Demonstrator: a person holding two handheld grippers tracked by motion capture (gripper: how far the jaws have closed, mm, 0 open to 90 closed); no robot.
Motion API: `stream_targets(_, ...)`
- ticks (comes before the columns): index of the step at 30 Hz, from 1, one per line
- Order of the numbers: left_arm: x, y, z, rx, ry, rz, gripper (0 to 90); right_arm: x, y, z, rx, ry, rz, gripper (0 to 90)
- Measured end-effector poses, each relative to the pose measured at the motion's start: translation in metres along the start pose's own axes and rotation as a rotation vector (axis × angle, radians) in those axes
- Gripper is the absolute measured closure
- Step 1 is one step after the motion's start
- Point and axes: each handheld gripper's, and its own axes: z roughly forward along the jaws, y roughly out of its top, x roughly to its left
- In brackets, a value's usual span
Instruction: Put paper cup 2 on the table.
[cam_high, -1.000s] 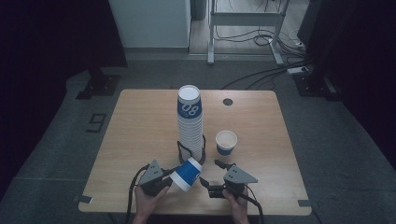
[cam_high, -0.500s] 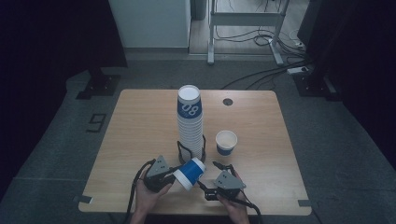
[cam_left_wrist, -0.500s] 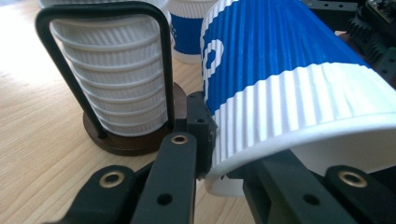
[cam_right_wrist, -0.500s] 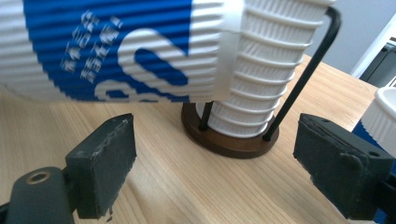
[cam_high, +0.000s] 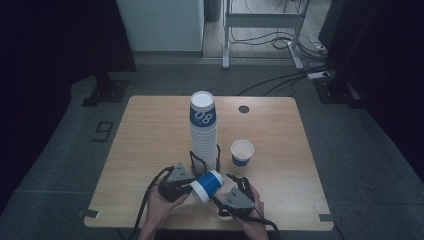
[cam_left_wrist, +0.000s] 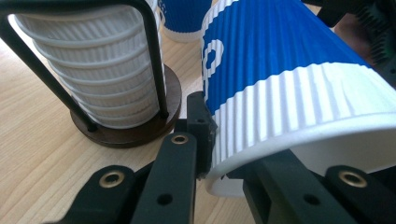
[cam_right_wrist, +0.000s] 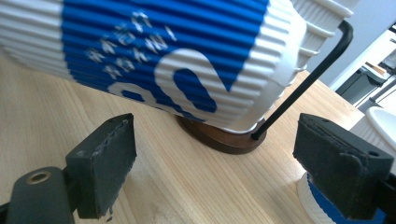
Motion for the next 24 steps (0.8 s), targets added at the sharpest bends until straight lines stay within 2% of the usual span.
stream_targets(7, 0.000, 0.008, 0.004, 0.067, -0.005, 0.005, 84.1, 0.002, 0.001, 0.001, 0.014, -0.021, -0.060, 12.4)
stream_targets(9, -0.001, 0.009, 0.006, 0.078, -0.023, 0.024, 84.1, 0.003, 0.002, 0.001, 0.012, -0.037, -0.076, 12.5)
stream_targets(10, -0.002, 0.010, 0.006, 0.088, -0.014, 0.031, 84.1, 0.004, 0.003, 0.001, 0.006, -0.032, -0.080, 12.4)
stream_targets(15, -0.003, 0.016, 0.009, 0.122, -0.031, 0.014, 84.1, 0.006, 0.005, 0.001, 0.018, -0.046, -0.145, 12.1)
stream_targets(24, -0.001, 0.022, 0.013, 0.194, -0.049, 0.010, 84.2, 0.011, 0.005, 0.003, 0.024, -0.047, -0.217, 11.6)
